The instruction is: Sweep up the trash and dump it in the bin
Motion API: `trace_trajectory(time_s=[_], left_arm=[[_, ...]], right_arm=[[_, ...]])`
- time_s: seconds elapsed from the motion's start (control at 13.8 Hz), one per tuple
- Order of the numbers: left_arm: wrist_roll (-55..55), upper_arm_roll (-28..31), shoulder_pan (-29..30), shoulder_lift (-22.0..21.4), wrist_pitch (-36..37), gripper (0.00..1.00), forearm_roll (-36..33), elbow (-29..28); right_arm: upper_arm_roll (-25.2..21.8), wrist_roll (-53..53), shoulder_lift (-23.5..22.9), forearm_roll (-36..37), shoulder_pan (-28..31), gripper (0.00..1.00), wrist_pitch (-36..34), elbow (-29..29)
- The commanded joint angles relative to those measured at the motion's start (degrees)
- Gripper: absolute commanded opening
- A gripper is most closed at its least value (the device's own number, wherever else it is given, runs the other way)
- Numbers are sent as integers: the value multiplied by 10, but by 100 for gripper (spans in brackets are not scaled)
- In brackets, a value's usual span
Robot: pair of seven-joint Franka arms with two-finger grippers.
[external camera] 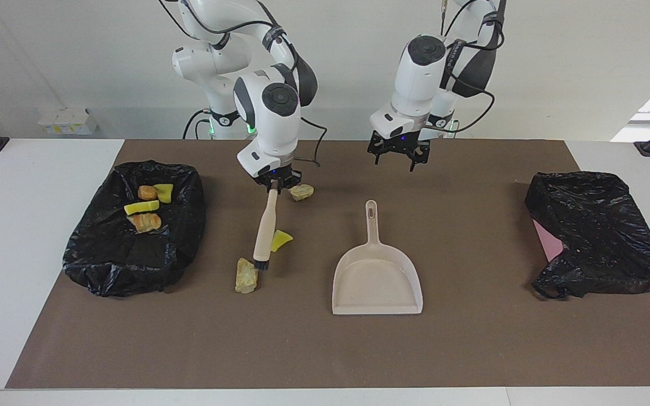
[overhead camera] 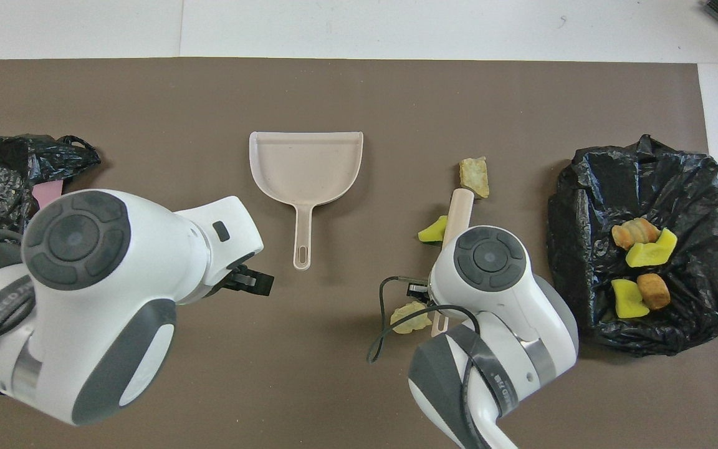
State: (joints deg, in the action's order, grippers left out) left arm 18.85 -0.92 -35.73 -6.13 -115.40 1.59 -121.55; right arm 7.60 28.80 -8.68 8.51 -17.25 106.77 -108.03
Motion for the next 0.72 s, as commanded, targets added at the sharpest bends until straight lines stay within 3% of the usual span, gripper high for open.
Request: trace_trajectory(time_s=[0.0,0.29,0.43,0.65], left_arm=[[26,12,-18,7,-86,100,3,-37],[24,14,5,111,-134,100,-3,47],[24,14,15,158,-161,100,-5,77],[25,14,15,184,-197,100,-5,80]], right_arm=[[5,-106,-51,31,45,0,-19,71],[5,-245,-88,120,107,0,-14,114],[5,-260,-107,123,112,0,3,114],[7,-248,-108,113,104,0,18,79]])
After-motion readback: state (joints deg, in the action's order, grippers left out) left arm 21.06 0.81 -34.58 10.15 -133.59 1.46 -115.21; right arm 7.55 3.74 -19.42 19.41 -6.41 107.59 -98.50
